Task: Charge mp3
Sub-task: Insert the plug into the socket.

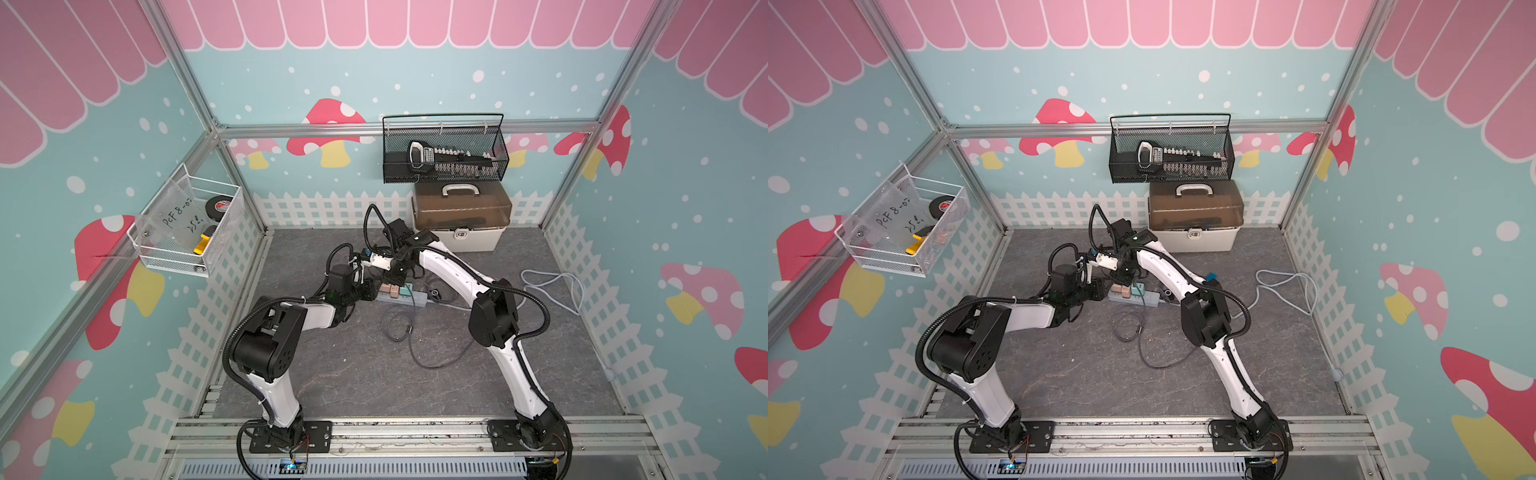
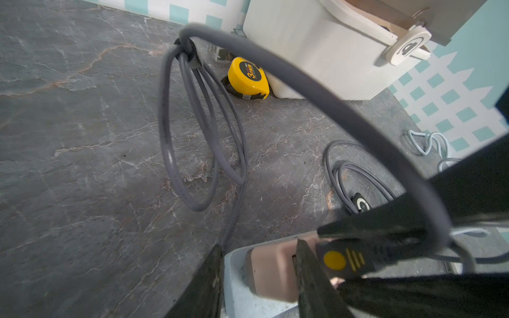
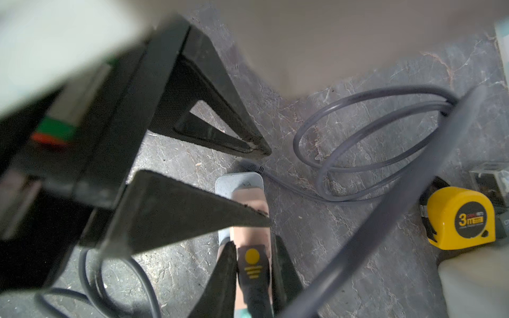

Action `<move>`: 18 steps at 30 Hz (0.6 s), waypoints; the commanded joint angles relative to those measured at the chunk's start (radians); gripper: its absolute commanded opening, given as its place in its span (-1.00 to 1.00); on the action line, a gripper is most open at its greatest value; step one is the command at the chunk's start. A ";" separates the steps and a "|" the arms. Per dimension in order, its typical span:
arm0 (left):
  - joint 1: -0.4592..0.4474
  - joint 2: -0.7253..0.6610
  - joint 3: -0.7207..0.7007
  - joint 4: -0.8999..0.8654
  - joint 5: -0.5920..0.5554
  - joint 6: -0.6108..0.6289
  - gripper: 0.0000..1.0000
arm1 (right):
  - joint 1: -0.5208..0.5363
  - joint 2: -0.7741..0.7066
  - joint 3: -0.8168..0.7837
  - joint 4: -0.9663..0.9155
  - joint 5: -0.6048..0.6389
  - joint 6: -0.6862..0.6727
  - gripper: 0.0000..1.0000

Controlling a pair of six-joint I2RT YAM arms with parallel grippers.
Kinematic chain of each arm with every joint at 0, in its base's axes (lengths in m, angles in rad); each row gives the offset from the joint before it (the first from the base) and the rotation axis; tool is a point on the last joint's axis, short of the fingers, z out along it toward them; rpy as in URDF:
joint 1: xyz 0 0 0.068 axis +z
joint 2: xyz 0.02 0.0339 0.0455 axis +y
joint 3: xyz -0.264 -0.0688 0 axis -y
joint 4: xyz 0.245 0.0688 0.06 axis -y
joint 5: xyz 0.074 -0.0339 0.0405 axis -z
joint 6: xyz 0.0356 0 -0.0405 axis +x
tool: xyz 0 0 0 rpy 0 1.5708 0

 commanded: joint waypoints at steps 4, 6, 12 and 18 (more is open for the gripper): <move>-0.032 0.030 -0.035 -0.133 0.023 0.039 -0.20 | 0.007 0.061 0.036 -0.115 0.030 -0.055 -0.62; -0.035 0.034 -0.038 -0.130 0.023 0.038 -0.20 | 0.009 0.067 0.038 -0.123 0.019 -0.054 -0.66; -0.046 0.048 -0.043 -0.132 0.019 0.034 -0.21 | 0.011 0.096 0.065 -0.127 0.003 -0.032 -0.94; -0.054 0.055 -0.050 -0.138 0.010 0.029 -0.21 | 0.016 0.111 0.083 -0.153 0.013 -0.049 -1.00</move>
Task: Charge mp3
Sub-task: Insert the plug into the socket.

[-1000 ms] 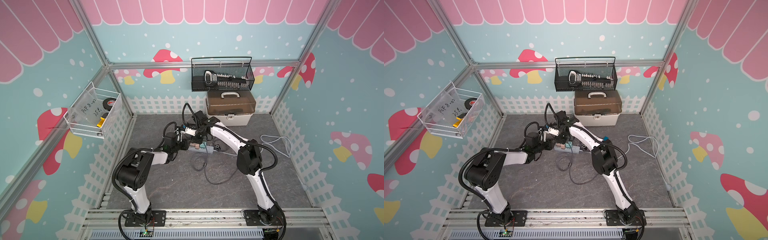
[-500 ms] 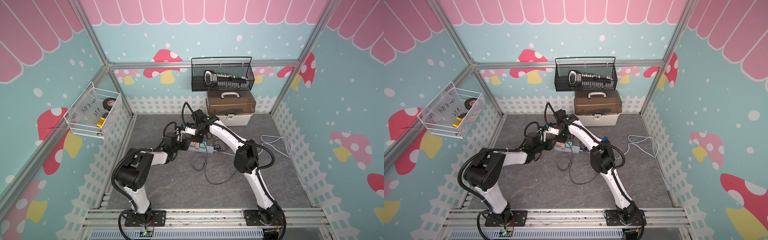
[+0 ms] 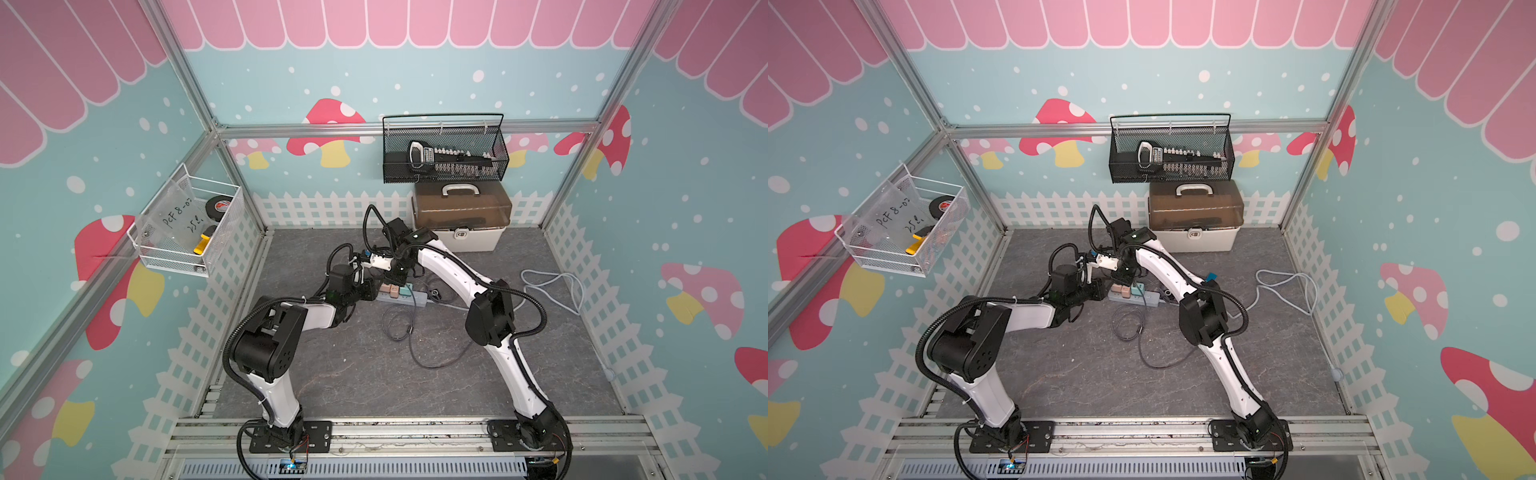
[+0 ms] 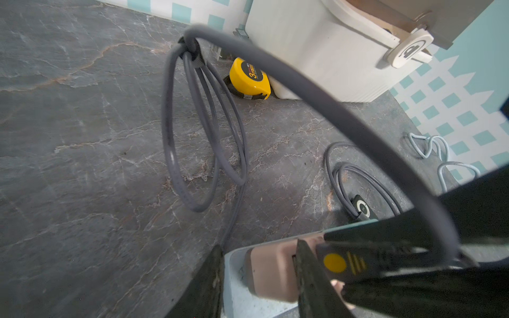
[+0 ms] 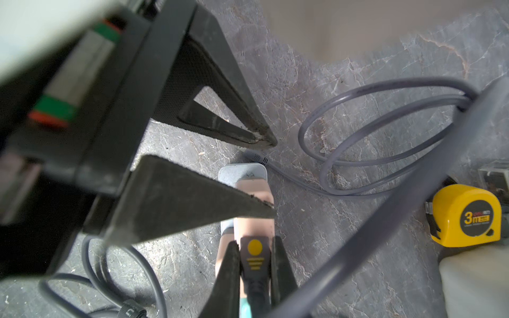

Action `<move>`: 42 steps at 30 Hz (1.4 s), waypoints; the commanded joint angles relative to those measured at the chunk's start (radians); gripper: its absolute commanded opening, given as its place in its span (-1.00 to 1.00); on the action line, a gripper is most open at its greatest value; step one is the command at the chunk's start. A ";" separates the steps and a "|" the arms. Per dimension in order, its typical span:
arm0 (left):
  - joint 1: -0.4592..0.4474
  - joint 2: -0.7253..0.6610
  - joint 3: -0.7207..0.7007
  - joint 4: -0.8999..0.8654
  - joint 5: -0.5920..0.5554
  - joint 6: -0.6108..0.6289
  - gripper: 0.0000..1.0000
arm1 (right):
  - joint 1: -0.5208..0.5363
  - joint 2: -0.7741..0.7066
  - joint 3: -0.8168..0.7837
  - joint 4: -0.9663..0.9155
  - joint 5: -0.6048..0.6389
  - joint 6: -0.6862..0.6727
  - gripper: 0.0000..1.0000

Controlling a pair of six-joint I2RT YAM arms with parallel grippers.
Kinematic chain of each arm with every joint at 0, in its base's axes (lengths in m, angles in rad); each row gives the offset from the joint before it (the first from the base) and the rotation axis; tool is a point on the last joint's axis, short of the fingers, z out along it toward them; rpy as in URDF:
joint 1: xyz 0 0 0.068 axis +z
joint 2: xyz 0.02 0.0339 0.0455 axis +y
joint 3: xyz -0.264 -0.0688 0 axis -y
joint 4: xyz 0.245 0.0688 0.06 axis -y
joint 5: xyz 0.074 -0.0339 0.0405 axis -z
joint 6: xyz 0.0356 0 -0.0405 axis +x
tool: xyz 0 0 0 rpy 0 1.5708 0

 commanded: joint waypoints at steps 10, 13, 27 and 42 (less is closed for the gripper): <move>-0.064 0.080 -0.087 -0.119 0.008 0.031 -0.21 | 0.021 0.162 0.096 -0.170 0.048 -0.002 -1.00; -0.067 0.086 -0.094 -0.117 0.006 0.031 -0.21 | 0.022 0.175 0.094 -0.199 0.060 -0.005 -1.00; -0.076 0.072 -0.137 -0.125 -0.020 0.024 -0.22 | 0.041 0.156 0.027 -0.244 0.112 -0.015 -1.00; -0.072 -0.123 -0.050 -0.229 -0.158 0.075 -0.08 | 0.018 -0.100 -0.022 0.116 0.057 0.128 0.18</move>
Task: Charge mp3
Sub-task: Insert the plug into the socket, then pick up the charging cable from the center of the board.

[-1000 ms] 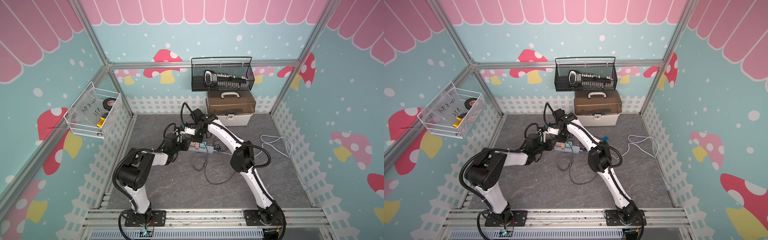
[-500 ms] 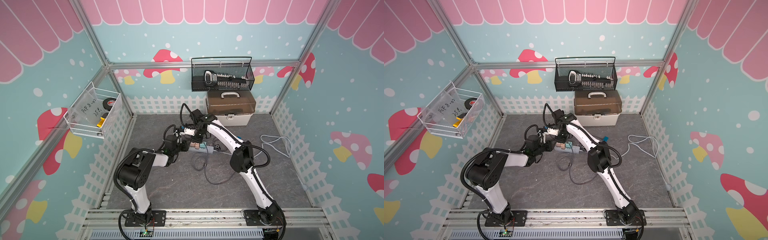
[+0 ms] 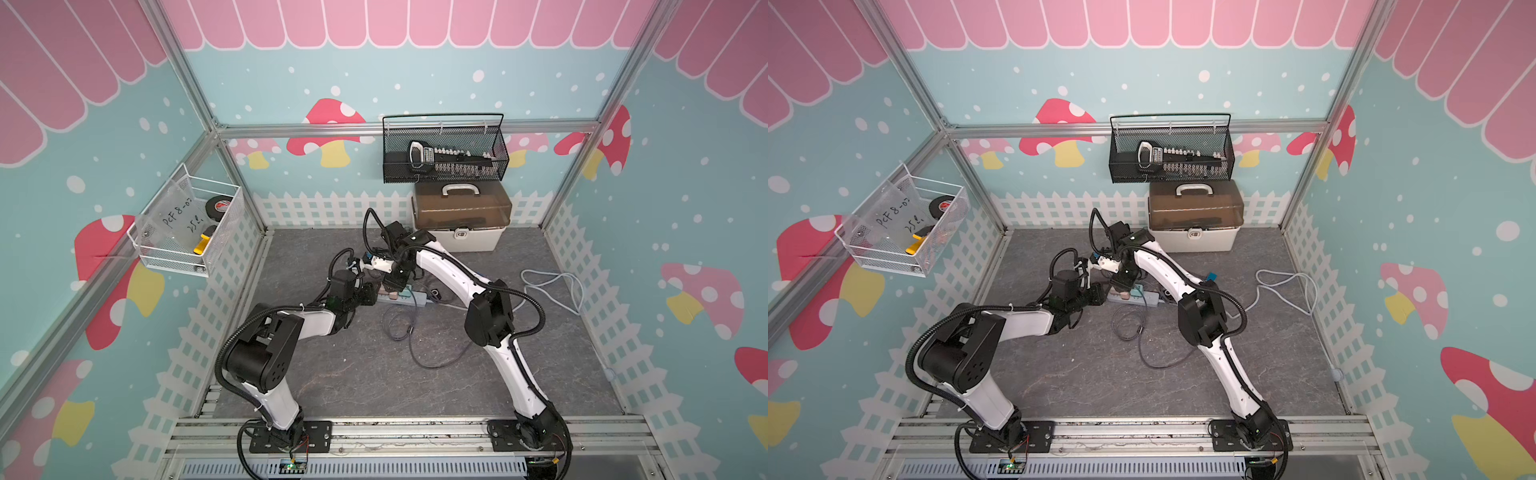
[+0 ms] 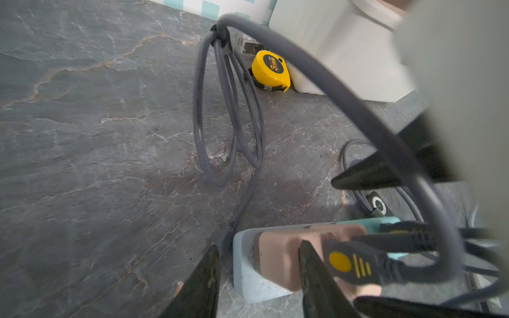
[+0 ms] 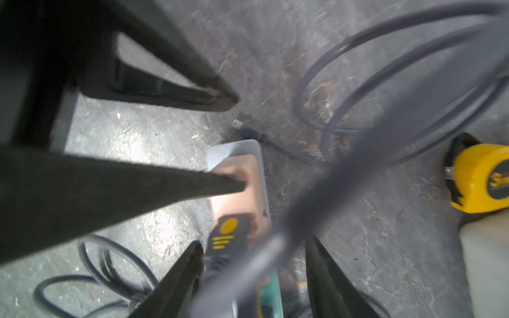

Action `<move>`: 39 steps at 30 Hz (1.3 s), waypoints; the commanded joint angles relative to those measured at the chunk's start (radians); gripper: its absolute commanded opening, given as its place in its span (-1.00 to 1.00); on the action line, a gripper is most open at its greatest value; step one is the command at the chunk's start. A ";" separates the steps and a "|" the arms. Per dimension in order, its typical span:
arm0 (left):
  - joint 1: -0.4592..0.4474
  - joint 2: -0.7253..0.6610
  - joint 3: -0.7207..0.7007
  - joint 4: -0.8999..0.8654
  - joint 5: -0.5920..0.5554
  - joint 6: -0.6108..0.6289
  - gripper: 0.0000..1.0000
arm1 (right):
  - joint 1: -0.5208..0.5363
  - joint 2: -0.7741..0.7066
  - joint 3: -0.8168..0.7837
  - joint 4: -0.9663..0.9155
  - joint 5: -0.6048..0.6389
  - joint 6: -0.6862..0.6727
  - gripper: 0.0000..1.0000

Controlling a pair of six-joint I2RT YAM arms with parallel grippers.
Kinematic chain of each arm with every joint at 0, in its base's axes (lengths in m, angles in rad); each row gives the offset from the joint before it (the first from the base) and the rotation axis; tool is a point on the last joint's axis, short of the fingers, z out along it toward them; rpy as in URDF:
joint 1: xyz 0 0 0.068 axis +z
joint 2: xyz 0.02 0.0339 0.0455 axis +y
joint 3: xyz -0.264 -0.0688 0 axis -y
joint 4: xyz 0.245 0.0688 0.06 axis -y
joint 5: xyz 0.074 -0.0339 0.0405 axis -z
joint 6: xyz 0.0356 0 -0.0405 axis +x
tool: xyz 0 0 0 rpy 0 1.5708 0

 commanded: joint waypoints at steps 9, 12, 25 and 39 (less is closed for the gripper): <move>0.010 -0.157 0.097 -0.256 -0.015 0.137 0.15 | -0.004 -0.195 -0.032 0.116 -0.091 -0.016 0.28; 0.012 -0.194 0.145 -0.321 -0.017 0.162 0.18 | -0.021 -0.230 -0.054 0.127 -0.084 -0.021 0.29; 0.145 0.093 0.801 -0.893 0.049 0.348 0.35 | -0.187 -0.385 -0.363 0.337 -0.051 0.064 0.29; 0.139 0.567 1.247 -1.156 0.101 0.363 0.31 | -0.284 -0.418 -0.477 0.405 -0.042 0.070 0.33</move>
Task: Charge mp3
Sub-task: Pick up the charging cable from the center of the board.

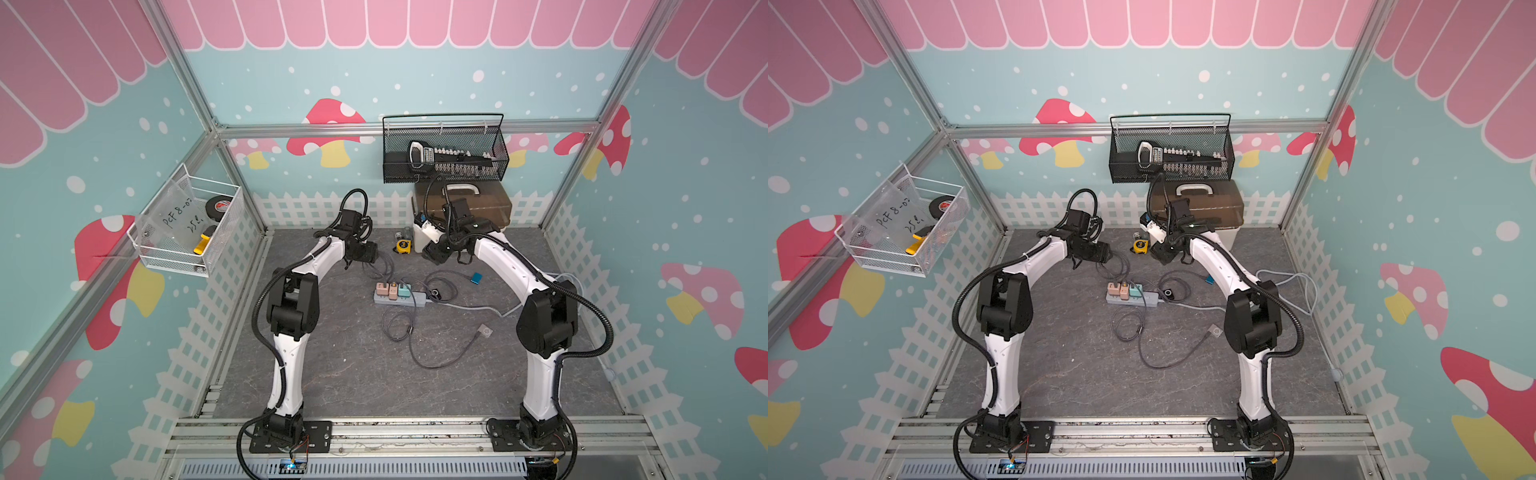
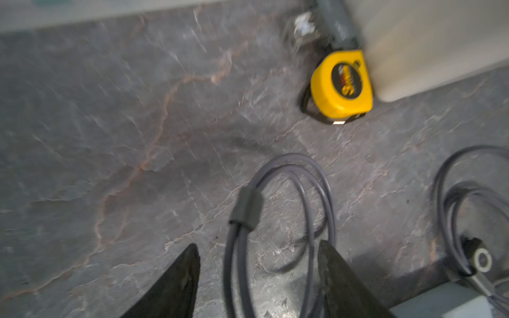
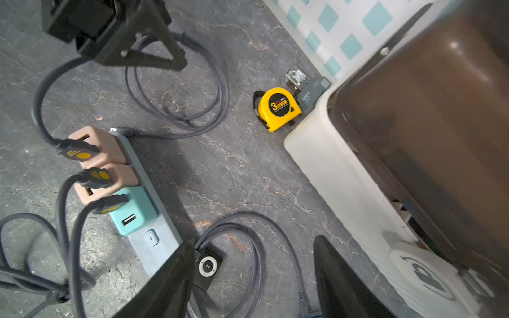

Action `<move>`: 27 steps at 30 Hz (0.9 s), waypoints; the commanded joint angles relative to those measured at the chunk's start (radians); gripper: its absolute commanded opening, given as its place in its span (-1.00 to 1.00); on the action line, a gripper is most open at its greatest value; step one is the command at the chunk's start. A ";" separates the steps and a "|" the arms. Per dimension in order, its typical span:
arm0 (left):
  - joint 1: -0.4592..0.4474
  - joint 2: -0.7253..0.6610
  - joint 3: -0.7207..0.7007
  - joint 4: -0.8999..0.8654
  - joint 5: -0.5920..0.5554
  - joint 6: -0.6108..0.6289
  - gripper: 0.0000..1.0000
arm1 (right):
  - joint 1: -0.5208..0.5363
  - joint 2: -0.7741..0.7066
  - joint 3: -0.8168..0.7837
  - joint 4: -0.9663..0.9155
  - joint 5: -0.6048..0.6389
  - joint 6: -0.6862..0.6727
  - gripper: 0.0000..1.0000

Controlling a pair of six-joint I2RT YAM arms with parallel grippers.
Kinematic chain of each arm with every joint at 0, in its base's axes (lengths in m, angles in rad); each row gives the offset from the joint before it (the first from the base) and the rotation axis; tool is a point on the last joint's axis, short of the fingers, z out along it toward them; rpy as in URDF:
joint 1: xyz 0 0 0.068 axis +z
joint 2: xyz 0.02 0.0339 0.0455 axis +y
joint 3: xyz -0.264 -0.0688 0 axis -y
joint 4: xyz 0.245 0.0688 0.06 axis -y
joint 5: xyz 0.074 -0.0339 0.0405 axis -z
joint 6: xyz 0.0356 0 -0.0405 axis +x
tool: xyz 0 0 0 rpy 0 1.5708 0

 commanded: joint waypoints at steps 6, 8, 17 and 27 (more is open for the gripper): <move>0.001 0.076 0.158 -0.123 0.059 0.018 0.23 | -0.007 0.018 0.037 0.006 -0.021 0.007 0.33; 0.003 0.077 0.161 -0.141 0.070 0.022 0.20 | -0.008 0.023 0.039 0.006 -0.017 0.008 0.33; 0.050 0.007 0.084 -0.143 0.055 0.061 0.21 | -0.013 0.031 0.036 0.000 -0.019 0.008 0.34; 0.024 0.086 0.147 -0.181 0.090 0.082 0.20 | -0.013 0.031 0.032 -0.006 -0.024 0.010 0.36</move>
